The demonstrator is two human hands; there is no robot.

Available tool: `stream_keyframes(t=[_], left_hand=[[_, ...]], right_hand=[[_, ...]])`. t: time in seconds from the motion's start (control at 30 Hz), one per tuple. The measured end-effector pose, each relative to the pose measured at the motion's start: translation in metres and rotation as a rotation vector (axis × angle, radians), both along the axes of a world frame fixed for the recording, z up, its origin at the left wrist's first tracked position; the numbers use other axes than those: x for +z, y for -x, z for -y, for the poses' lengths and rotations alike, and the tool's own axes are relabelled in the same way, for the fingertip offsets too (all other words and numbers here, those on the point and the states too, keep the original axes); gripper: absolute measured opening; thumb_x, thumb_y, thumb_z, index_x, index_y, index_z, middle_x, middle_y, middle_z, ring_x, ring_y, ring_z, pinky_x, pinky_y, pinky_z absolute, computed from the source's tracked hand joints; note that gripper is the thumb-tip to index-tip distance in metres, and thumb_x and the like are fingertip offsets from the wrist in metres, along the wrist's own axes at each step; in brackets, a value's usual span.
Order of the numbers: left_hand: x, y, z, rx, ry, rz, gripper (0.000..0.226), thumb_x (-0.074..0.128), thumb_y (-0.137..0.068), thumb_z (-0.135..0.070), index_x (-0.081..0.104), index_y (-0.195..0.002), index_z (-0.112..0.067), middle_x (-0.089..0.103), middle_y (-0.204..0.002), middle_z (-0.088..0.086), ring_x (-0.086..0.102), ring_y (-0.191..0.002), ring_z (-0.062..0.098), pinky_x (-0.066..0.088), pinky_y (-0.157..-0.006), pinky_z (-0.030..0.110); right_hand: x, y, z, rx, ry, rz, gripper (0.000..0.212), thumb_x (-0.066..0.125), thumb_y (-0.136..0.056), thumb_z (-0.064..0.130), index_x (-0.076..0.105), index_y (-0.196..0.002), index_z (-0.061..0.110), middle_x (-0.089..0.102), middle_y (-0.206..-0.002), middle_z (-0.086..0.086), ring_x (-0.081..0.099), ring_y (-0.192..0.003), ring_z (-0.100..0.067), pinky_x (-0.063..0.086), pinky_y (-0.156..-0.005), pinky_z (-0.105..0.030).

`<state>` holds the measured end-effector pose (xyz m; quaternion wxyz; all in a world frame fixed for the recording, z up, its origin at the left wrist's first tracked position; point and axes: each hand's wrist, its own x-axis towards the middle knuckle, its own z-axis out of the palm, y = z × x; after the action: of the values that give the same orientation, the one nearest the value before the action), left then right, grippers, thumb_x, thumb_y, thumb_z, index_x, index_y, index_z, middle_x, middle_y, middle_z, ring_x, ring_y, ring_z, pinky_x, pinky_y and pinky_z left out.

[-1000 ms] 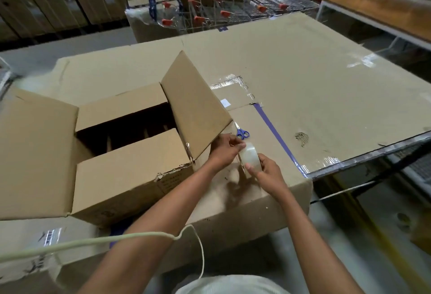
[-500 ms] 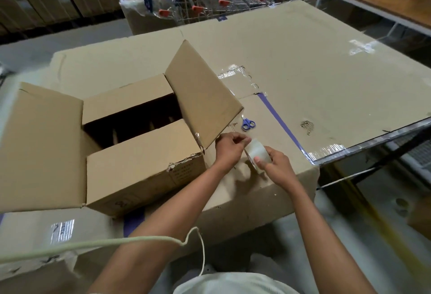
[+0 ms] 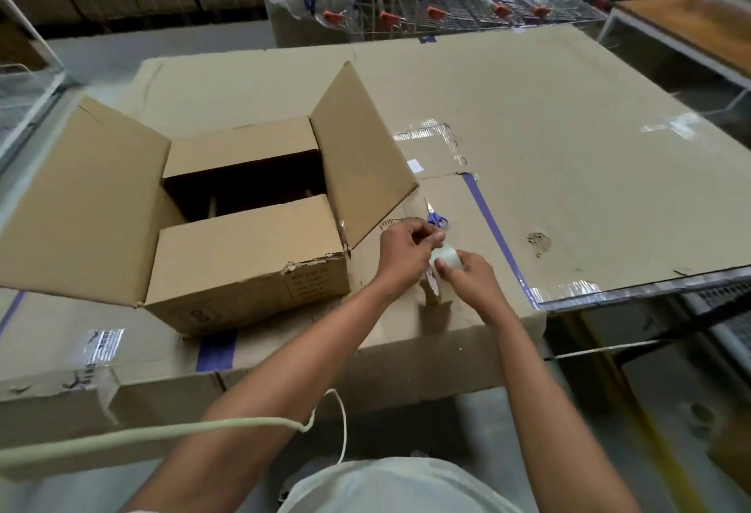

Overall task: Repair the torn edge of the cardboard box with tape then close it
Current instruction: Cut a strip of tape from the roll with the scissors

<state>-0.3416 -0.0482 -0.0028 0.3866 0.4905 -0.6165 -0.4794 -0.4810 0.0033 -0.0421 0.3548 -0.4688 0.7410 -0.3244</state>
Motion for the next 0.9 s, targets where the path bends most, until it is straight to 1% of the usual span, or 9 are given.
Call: stream_keyframes(t=[0.17,0.23,0.3,0.37,0.43,0.5,0.6,0.73,0.9], left_hand=[[0.014,0.003,-0.011,0.078,0.093,0.004,0.003,0.079,-0.089,-0.008,0.078,-0.087,-0.007,0.075,-0.082,0.002,0.076,-0.080,0.021,0.063,-0.080,0.039],[0.019,0.003,-0.013,0.126,0.129,-0.007,0.002,0.079,-0.089,-0.008,0.079,-0.087,-0.007,0.073,-0.081,0.001,0.075,-0.076,0.022,0.063,-0.076,0.042],[0.024,0.002,-0.016,0.171,0.125,-0.067,0.002,0.078,-0.090,-0.008,0.079,-0.090,-0.006,0.075,-0.084,0.004,0.076,-0.075,0.024,0.065,-0.074,0.045],[0.026,0.000,-0.016,0.219,0.107,-0.126,0.004,0.077,-0.092,-0.008,0.079,-0.089,-0.010,0.077,-0.086,0.011,0.077,-0.074,0.026,0.065,-0.074,0.048],[0.028,-0.003,-0.016,0.282,0.100,-0.168,0.020,0.077,-0.091,-0.010,0.075,-0.080,-0.026,0.078,-0.084,0.010,0.077,-0.073,0.027,0.064,-0.074,0.050],[0.029,-0.005,-0.017,0.309,0.112,-0.201,0.032,0.078,-0.090,-0.010,0.071,-0.076,-0.038,0.078,-0.082,0.009,0.077,-0.075,0.027,0.065,-0.076,0.049],[0.025,-0.007,-0.026,0.352,0.086,-0.281,0.021,0.076,-0.091,-0.007,0.074,-0.080,-0.025,0.077,-0.087,0.015,0.078,-0.074,0.024,0.065,-0.074,0.038],[0.010,-0.018,-0.043,0.455,-0.023,-0.464,0.002,0.075,-0.091,0.000,0.076,-0.091,0.001,0.076,-0.094,0.017,0.077,-0.076,0.023,0.063,-0.075,0.027],[-0.034,-0.043,-0.066,0.614,-0.229,-0.579,0.008,0.079,-0.084,0.003,0.079,-0.087,-0.005,0.074,-0.104,0.017,0.073,-0.092,0.030,0.063,-0.077,0.026]], right_hand=[[0.009,0.012,0.004,0.027,-0.066,0.017,0.041,0.070,-0.090,0.055,0.074,-0.099,0.014,0.073,-0.092,-0.005,0.067,-0.092,-0.029,0.050,-0.075,-0.037],[0.010,0.021,0.004,0.039,-0.049,0.059,0.064,0.077,-0.084,0.057,0.065,-0.134,0.020,0.067,-0.129,-0.005,0.063,-0.120,-0.027,0.051,-0.096,-0.039],[0.014,0.026,0.000,0.078,0.064,0.085,0.070,0.082,-0.076,0.060,0.056,-0.139,0.043,0.061,-0.142,0.005,0.061,-0.127,-0.022,0.049,-0.107,-0.043],[0.015,0.028,-0.005,0.079,0.220,0.073,0.054,0.082,-0.070,0.062,0.063,-0.121,0.054,0.071,-0.127,0.011,0.069,-0.100,-0.014,0.053,-0.093,-0.036],[0.016,0.025,-0.011,0.015,0.338,0.097,0.047,0.082,-0.062,0.057,0.075,-0.106,0.045,0.078,-0.102,0.001,0.058,-0.067,-0.019,0.049,-0.070,-0.034],[0.017,0.023,-0.014,-0.008,0.407,0.079,0.048,0.091,-0.056,0.047,0.079,-0.101,0.035,0.075,-0.082,-0.005,0.051,-0.062,-0.032,0.045,-0.060,-0.039],[0.017,0.020,-0.013,0.032,0.412,-0.068,0.059,0.102,-0.048,0.033,0.080,-0.102,0.026,0.055,-0.055,0.017,0.042,-0.053,-0.010,0.036,-0.053,-0.018],[0.017,0.018,-0.003,0.080,0.336,-0.265,0.071,0.095,-0.039,0.061,0.076,-0.104,0.036,0.059,-0.059,0.011,0.051,-0.054,-0.005,0.043,-0.059,-0.022],[-0.010,0.016,-0.001,0.196,0.290,-0.606,0.105,0.055,-0.037,0.101,0.068,-0.119,0.036,0.059,-0.064,0.012,0.068,-0.063,-0.020,0.053,-0.059,-0.031]])
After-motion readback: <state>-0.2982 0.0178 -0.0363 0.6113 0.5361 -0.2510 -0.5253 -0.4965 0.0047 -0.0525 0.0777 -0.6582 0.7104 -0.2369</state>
